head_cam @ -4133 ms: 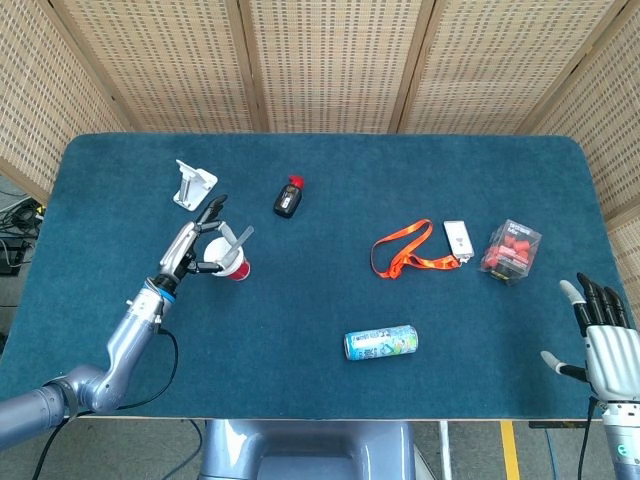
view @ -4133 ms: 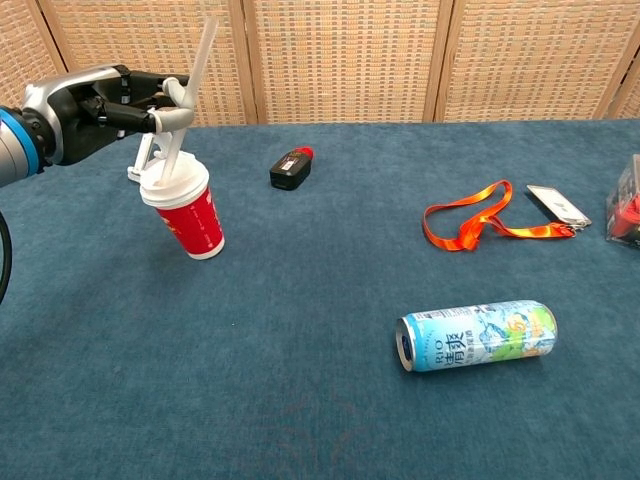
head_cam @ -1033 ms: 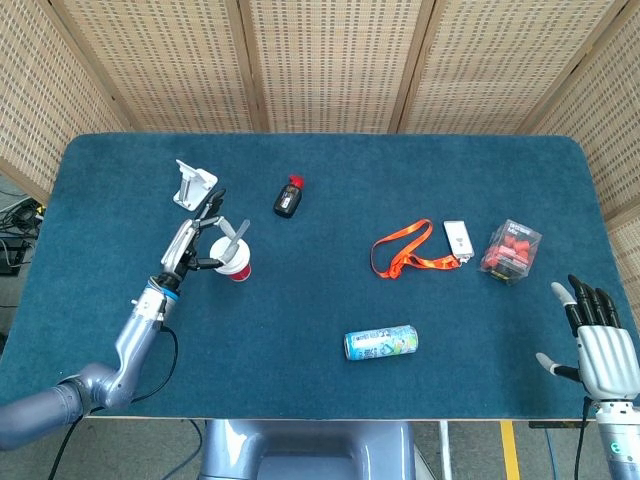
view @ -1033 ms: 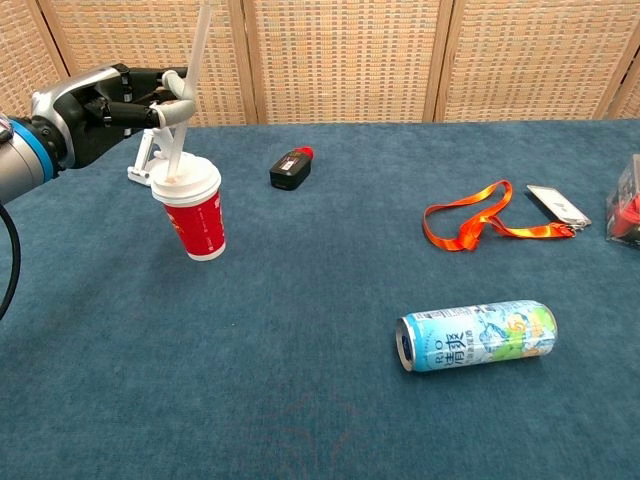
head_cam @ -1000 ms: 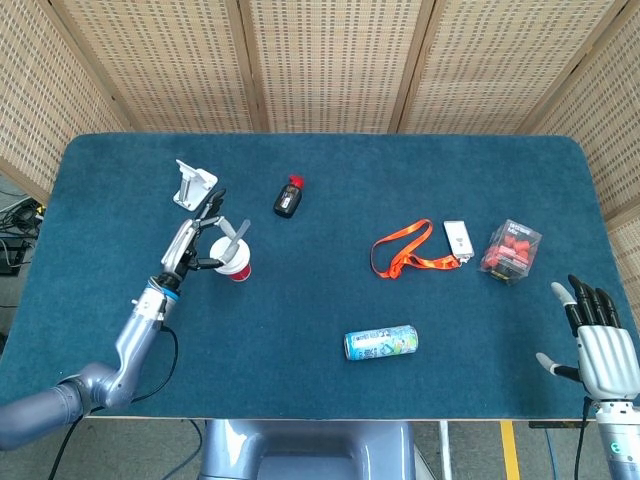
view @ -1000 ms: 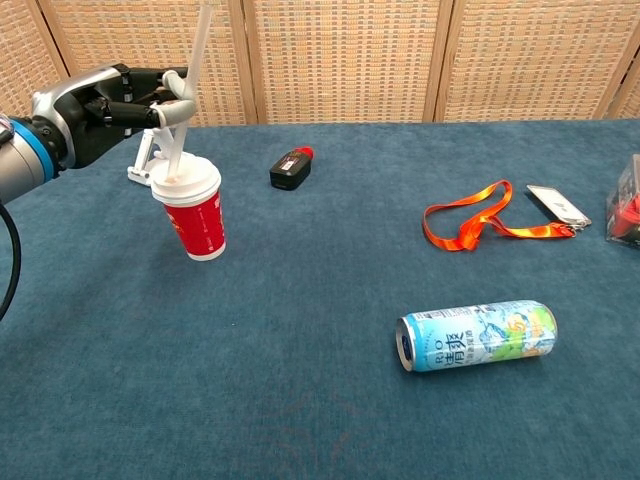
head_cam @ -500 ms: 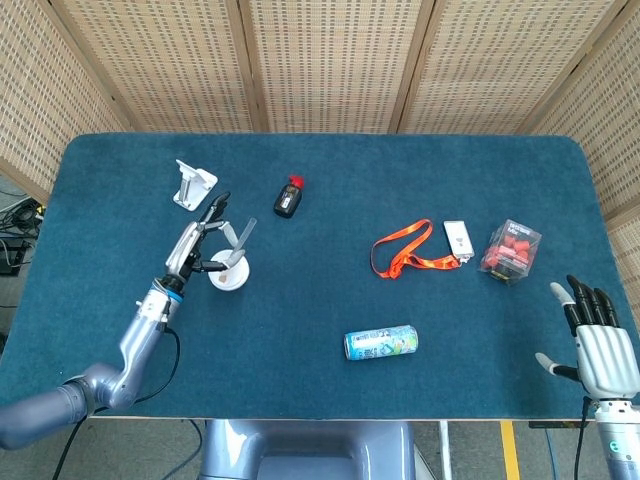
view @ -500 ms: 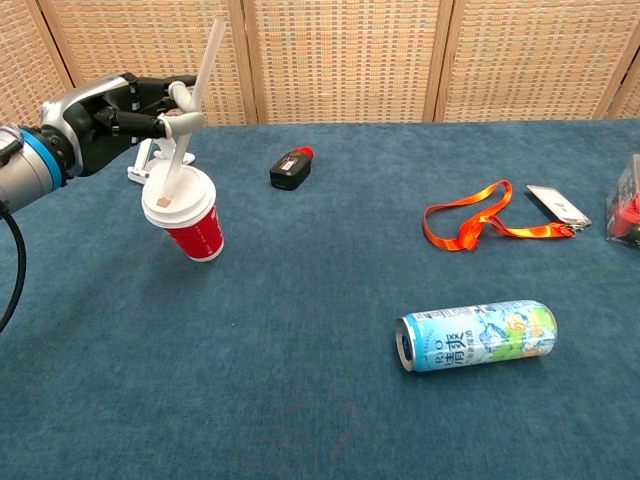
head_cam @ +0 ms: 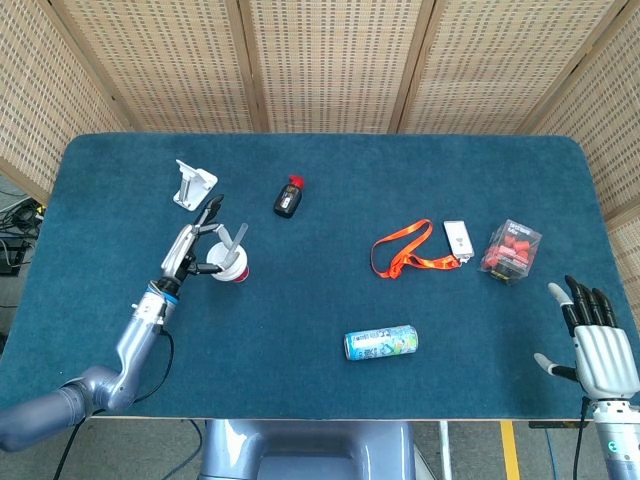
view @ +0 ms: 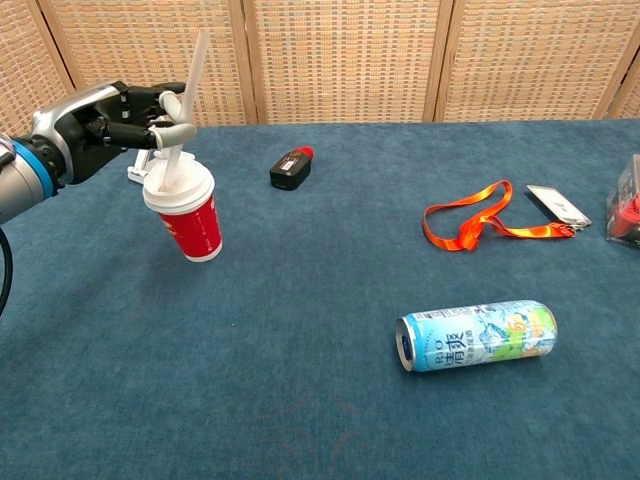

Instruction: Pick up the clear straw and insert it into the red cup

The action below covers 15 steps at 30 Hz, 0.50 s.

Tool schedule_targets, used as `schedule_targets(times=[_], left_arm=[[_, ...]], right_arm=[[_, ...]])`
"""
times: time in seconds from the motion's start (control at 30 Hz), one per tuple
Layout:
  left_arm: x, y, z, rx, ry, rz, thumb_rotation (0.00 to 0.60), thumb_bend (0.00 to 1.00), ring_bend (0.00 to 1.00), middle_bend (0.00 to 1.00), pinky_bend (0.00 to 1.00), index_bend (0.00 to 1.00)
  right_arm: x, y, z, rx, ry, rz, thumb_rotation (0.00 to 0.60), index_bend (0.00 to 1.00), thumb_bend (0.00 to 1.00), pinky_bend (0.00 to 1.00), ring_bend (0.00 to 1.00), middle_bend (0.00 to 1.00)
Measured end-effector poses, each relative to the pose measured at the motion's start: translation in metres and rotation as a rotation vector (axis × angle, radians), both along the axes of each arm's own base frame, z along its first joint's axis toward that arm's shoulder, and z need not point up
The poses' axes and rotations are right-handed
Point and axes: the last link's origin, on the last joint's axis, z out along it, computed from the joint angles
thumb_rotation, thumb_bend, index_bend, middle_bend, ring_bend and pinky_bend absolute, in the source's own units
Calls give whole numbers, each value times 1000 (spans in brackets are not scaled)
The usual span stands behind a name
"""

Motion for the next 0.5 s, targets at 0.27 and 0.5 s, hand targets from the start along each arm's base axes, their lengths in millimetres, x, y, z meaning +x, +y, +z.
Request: schedule_targets(times=[0.27, 0.5], left_arm=[[-9, -5, -4, -8, 73, -18, 600, 272, 0, 0, 0, 272], [-15, -5, -2, -15, 79, -22, 600, 237, 0, 0, 0, 120]], right_arm=[[1, 0, 0, -1, 0, 3, 600, 133, 68, 0, 0, 0], [1, 1, 0, 0, 0, 5, 600, 133, 68, 0, 0, 0]])
